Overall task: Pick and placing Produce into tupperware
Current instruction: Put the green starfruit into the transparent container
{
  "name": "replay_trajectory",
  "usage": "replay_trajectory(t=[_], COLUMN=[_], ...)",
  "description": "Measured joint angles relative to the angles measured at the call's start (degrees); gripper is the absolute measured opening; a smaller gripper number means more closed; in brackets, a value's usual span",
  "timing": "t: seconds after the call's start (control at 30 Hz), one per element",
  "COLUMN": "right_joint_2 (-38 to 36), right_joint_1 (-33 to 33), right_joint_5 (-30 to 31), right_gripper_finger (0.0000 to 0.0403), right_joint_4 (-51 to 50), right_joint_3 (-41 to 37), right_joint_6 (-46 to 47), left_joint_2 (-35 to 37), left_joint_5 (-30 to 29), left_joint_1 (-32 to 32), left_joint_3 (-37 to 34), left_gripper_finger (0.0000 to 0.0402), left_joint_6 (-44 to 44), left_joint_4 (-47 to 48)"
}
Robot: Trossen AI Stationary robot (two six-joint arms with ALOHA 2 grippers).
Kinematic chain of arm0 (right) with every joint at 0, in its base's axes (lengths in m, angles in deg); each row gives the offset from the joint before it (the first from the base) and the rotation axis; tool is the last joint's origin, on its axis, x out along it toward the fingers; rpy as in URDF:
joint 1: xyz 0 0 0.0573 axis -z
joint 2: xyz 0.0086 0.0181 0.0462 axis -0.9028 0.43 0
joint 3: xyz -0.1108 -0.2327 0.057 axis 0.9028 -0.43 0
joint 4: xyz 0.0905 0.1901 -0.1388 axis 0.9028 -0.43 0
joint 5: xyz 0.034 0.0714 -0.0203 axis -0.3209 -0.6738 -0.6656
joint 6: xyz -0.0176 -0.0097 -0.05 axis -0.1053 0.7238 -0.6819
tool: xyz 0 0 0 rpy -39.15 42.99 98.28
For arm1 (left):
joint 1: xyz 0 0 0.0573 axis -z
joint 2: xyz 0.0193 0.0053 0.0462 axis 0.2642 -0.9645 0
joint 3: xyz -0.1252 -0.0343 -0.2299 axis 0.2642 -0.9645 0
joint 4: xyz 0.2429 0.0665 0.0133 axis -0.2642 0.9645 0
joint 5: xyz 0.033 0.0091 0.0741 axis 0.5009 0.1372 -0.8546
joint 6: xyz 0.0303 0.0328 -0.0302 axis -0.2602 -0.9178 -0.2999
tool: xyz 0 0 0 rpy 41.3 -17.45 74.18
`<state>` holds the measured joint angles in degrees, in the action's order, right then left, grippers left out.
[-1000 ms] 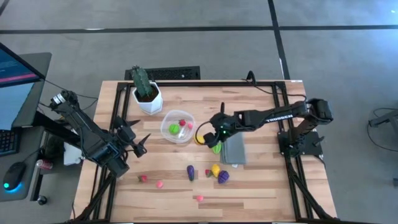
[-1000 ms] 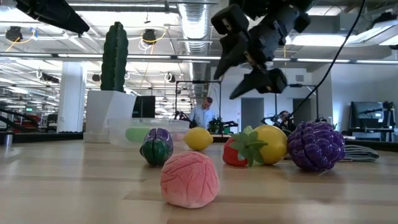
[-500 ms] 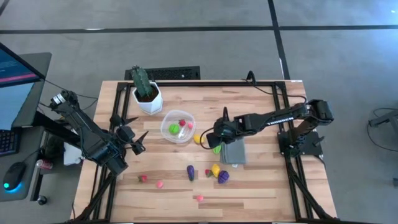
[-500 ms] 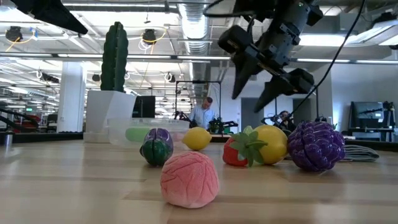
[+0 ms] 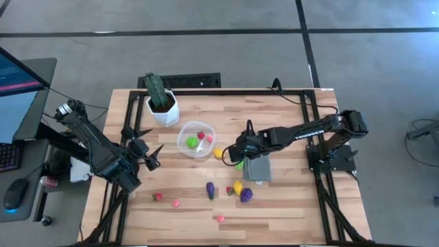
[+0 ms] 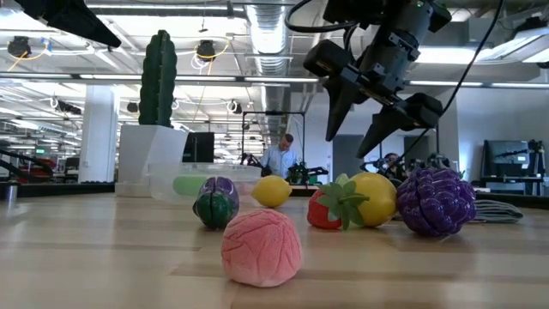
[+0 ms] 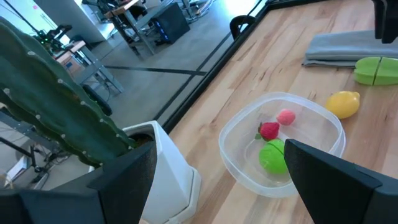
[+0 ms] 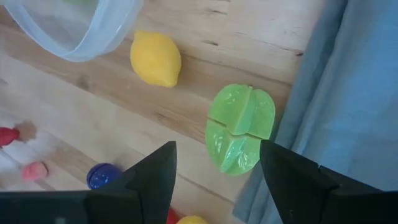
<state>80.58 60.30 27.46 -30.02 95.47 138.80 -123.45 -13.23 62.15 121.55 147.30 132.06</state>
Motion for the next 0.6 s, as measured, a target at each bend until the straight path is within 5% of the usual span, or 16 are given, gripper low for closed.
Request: replay_trajectory(t=[0.6], right_joint_2=[5.5], right_joint_1=[-0.6], right_joint_5=[-1.5], right_gripper_finger=[0.0255], right_joint_4=[2.4], right_joint_3=[0.2], right_joint_6=[-1.4], left_joint_2=[0.0], left_joint_5=[0.1], left_joint_1=[0.0], left_joint_3=[0.0], left_gripper_finger=[0.0343], left_joint_6=[2.0], left_joint_4=[0.0])
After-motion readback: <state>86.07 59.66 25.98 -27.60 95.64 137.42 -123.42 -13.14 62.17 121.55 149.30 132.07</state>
